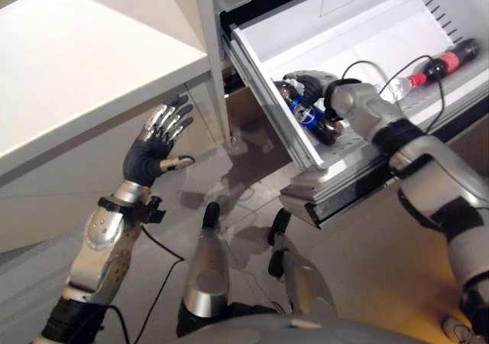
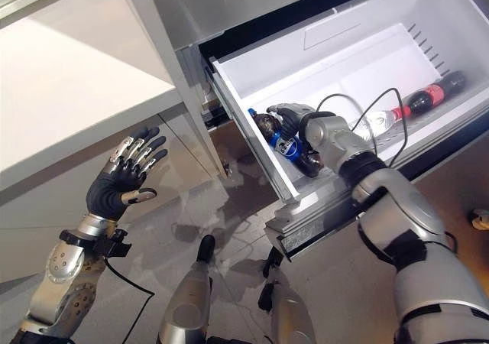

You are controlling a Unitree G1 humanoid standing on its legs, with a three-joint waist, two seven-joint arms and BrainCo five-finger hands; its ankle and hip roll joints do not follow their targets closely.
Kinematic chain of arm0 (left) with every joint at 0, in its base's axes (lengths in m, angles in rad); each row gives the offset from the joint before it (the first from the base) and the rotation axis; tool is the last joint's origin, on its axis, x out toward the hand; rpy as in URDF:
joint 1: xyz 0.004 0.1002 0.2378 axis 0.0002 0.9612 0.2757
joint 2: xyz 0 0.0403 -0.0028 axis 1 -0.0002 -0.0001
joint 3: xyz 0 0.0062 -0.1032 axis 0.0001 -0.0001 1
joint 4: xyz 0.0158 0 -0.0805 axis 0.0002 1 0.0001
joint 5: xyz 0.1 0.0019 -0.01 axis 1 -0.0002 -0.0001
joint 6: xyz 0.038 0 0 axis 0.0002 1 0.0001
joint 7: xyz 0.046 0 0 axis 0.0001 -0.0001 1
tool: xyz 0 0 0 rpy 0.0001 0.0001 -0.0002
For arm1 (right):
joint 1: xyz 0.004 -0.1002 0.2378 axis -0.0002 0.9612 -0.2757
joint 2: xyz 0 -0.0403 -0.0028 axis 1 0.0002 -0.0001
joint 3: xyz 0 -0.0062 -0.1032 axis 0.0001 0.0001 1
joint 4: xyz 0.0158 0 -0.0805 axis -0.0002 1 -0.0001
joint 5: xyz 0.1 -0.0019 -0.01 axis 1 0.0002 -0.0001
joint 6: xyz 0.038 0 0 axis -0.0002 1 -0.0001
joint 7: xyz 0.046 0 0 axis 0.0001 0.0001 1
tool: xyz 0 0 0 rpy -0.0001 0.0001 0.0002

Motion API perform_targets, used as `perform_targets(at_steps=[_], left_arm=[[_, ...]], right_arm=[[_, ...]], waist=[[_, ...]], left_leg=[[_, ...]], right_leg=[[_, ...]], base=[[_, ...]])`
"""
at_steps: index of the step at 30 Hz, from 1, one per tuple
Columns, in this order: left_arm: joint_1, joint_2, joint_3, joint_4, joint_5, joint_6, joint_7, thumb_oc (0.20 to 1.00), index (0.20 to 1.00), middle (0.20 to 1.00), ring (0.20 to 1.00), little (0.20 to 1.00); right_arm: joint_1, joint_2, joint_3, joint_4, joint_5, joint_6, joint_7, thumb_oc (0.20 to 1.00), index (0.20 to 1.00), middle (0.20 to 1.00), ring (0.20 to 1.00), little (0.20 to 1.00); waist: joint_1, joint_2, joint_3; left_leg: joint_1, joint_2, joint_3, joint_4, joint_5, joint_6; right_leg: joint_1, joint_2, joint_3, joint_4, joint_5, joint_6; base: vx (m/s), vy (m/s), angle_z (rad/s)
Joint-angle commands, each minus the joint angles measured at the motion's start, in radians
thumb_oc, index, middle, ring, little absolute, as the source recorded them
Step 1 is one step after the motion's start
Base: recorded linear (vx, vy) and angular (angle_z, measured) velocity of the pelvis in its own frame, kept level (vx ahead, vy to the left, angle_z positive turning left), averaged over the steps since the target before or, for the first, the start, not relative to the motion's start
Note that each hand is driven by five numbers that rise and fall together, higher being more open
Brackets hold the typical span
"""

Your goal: Take the drinks into the refrigerator

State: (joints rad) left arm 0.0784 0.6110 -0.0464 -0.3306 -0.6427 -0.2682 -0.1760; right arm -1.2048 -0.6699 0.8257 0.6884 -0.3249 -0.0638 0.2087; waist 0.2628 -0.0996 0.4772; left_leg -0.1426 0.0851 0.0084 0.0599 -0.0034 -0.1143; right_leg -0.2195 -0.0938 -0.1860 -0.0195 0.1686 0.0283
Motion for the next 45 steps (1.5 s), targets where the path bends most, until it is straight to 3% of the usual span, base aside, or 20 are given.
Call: perform_targets(at_steps=[1,5,7,10,11,12,15,17,18,21,25,30,31,32,36,37,38,42,45], left_arm=[[0.056,0.042,0.03,-0.096,0.001,-0.027,-0.049,1.0,1.0,1.0,1.0,1.0],[0.086,0.053,0.045,-0.091,-0.011,-0.015,-0.075,1.0,1.0,1.0,1.0,1.0],[0.094,0.056,0.033,-0.093,-0.012,-0.007,-0.085,1.0,1.0,1.0,1.0,1.0],[0.113,0.059,0.06,-0.087,-0.011,-0.007,-0.086,1.0,1.0,1.0,1.0,1.0],[0.141,0.034,0.094,-0.073,0.011,-0.007,-0.088,1.0,1.0,1.0,1.0,1.0],[0.157,0.026,0.104,-0.075,0.021,-0.007,-0.091,1.0,1.0,1.0,1.0,1.0],[0.202,-0.002,0.137,-0.081,0.027,-0.004,-0.106,1.0,1.0,1.0,1.0,1.0],[0.215,-0.006,0.144,-0.088,0.025,-0.005,-0.11,1.0,1.0,1.0,1.0,1.0],[0.227,-0.018,0.158,-0.083,0.035,-0.009,-0.114,1.0,1.0,1.0,1.0,1.0],[0.237,-0.024,0.158,-0.084,0.048,-0.011,-0.123,1.0,1.0,1.0,1.0,1.0],[0.244,-0.059,0.167,-0.081,0.061,-0.02,-0.123,1.0,1.0,1.0,1.0,1.0],[0.227,-0.097,0.147,-0.068,0.09,-0.041,-0.106,1.0,1.0,1.0,1.0,1.0],[0.227,-0.095,0.145,-0.067,0.091,-0.042,-0.105,1.0,1.0,1.0,1.0,1.0],[0.216,-0.104,0.144,-0.063,0.101,-0.054,-0.087,1.0,1.0,1.0,1.0,1.0],[0.211,-0.125,0.13,-0.054,0.12,-0.065,-0.062,1.0,1.0,1.0,1.0,1.0],[0.209,-0.126,0.126,-0.052,0.122,-0.066,-0.061,1.0,1.0,1.0,1.0,1.0],[0.2,-0.124,0.118,-0.051,0.132,-0.069,-0.056,1.0,1.0,1.0,1.0,1.0],[0.188,-0.122,0.105,-0.05,0.136,-0.075,-0.055,1.0,1.0,1.0,1.0,1.0],[0.156,-0.12,0.07,-0.04,0.139,-0.08,-0.047,1.0,1.0,1.0,1.0,1.0]], right_arm=[[-0.072,-0.125,0.016,-0.086,0.071,-0.036,0.015,1.0,1.0,1.0,1.0,1.0],[-0.035,-0.287,-0.041,-0.239,0.166,-0.05,0.028,1.0,1.0,1.0,1.0,1.0],[0.04,-0.244,-0.076,-0.193,0.129,-0.055,-0.006,1.0,1.0,1.0,1.0,1.0],[0.096,-0.325,-0.153,-0.321,0.168,-0.06,0.004,1.0,1.0,1.0,1.0,1.0],[0.184,-0.411,-0.262,-0.49,0.239,-0.083,0.012,1.0,1.0,1.0,1.0,1.0],[0.305,-0.433,-0.379,-0.579,0.274,-0.088,0.015,1.0,1.0,1.0,1.0,1.0],[0.52,-0.449,-0.565,-0.685,0.314,-0.124,0.014,1.0,1.0,1.0,1.0,1.0],[0.638,-0.437,-0.664,-0.734,0.33,-0.128,0.012,1.0,1.0,1.0,1.0,1.0],[0.777,-0.421,-0.78,-0.787,0.348,-0.149,0.012,1.0,1.0,1.0,1.0,1.0],[0.935,-0.387,-0.907,-0.848,0.358,-0.161,0.025,1.0,1.0,1.0,1.0,1.0],[1.187,-0.259,-1.075,-0.894,0.348,-0.192,0.002,1.0,1.0,1.0,1.0,1.0],[1.34,-0.063,-1.134,-0.873,0.276,-0.223,-0.083,1.0,1.0,1.0,1.0,1.0],[1.343,-0.06,-1.135,-0.874,0.273,-0.224,-0.085,1.0,1.0,1.0,1.0,1.0],[1.377,0.018,-1.13,-0.836,0.237,-0.226,-0.134,1.0,1.0,1.0,1.0,1.0],[1.427,0.09,-1.097,-0.755,0.192,-0.227,-0.174,1.0,1.0,1.0,1.0,1.0],[1.431,0.094,-1.078,-0.728,0.189,-0.223,-0.174,0.523,0.523,0.523,0.523,0.523],[1.428,0.096,-1.052,-0.694,0.193,-0.221,-0.173,0.2,0.2,0.2,0.2,0.2],[1.419,0.09,-0.976,-0.592,0.193,-0.211,-0.158,0.2,0.2,0.2,0.2,0.2],[1.354,0.088,-0.849,-0.453,0.173,-0.194,-0.154,0.2,0.2,0.2,0.2,0.2]], waist=[[-0.005,-0.013,-0.059],[-0.027,-0.022,-0.113],[-0.02,-0.017,-0.136],[-0.038,-0.02,-0.161],[-0.076,-0.019,-0.19],[-0.078,-0.021,-0.203],[-0.098,-0.015,-0.237],[-0.102,-0.016,-0.247],[-0.122,-0.011,-0.266],[-0.12,-0.008,-0.286],[-0.149,0.012,-0.319],[-0.179,0.037,-0.341],[-0.177,0.036,-0.342],[-0.19,0.047,-0.347],[-0.205,0.055,-0.357],[-0.208,0.056,-0.359],[-0.211,0.057,-0.36],[-0.213,0.06,-0.361],[-0.201,0.063,-0.363]], left_leg=[[0.051,-0.057,-0.015,-0.071,-0.017,0.099],[0.09,-0.06,-0.005,-0.075,-0.025,0.099],[0.113,-0.062,-0.005,-0.08,-0.031,0.101],[0.135,-0.062,0.007,-0.087,-0.034,0.103],[0.156,-0.066,0.025,-0.093,-0.04,0.107],[0.17,-0.065,0.032,-0.098,-0.044,0.11],[0.197,-0.069,0.05,-0.097,-0.058,0.117],[0.206,-0.069,0.053,-0.096,-0.063,0.12],[0.221,-0.07,0.061,-0.095,-0.071,0.123],[0.239,-0.07,0.065,-0.102,-0.076,0.124],[0.263,-0.07,0.07,-0.115,-0.084,0.125],[0.283,-0.068,0.078,-0.128,-0.087,0.125],[0.284,-0.067,0.078,-0.129,-0.088,0.125],[0.288,-0.067,0.081,-0.132,-0.088,0.124],[0.298,-0.065,0.094,-0.138,-0.09,0.121],[0.3,-0.064,0.098,-0.139,-0.09,0.12],[0.301,-0.063,0.102,-0.139,-0.09,0.118],[0.306,-0.061,0.109,-0.14,-0.091,0.114],[0.313,-0.059,0.112,-0.139,-0.092,0.109]], right_leg=[[0.025,-0.009,0.001,0.212,-0.157,0.052],[0.077,-0.008,0.004,0.181,-0.156,0.054],[0.107,-0.006,0.007,0.161,-0.155,0.055],[0.128,-0.002,0.02,0.144,-0.155,0.06],[0.143,0.002,0.037,0.13,-0.153,0.066],[0.151,0.004,0.046,0.126,-0.152,0.07],[0.169,0.005,0.066,0.122,-0.155,0.077],[0.174,0.004,0.068,0.124,-0.157,0.078],[0.185,0.004,0.076,0.124,-0.161,0.082],[0.2,0.004,0.081,0.117,-0.166,0.085],[0.212,0.002,0.089,0.107,-0.169,0.09],[0.224,0.005,0.098,0.096,-0.171,0.091],[0.224,0.005,0.098,0.096,-0.171,0.091],[0.226,0.007,0.104,0.092,-0.172,0.09],[0.232,0.01,0.116,0.079,-0.167,0.091],[0.233,0.01,0.119,0.076,-0.165,0.092],[0.233,0.01,0.121,0.075,-0.162,0.093],[0.236,0.012,0.126,0.07,-0.16,0.092],[0.247,0.011,0.121,0.068,-0.161,0.091]], base=[[0.05,0.017,-0.04],[0.07,0.018,-0.08],[0.07,0.014,-0.02],[0.07,0.038,-0.05],[0.1,0.053,-0.06],[0.13,0.066,-0.19],[0.1,0.034,-0.36],[0.08,0.026,-0.2],[0.1,0.023,-0.12],[0.09,0.023,-0.09],[0.07,0.022,-0.07],[0.06,0.005,-0.03],[0.03,-0.003,-0.05],[0.03,-0.004,-0.08],[0.02,-0.004,-0.04],[-0.01,-0.001,-0.05],[-0.01,-0.01,-0.1],[0.0,-0.007,-0.08],[0.01,-0.01,-0.04]])
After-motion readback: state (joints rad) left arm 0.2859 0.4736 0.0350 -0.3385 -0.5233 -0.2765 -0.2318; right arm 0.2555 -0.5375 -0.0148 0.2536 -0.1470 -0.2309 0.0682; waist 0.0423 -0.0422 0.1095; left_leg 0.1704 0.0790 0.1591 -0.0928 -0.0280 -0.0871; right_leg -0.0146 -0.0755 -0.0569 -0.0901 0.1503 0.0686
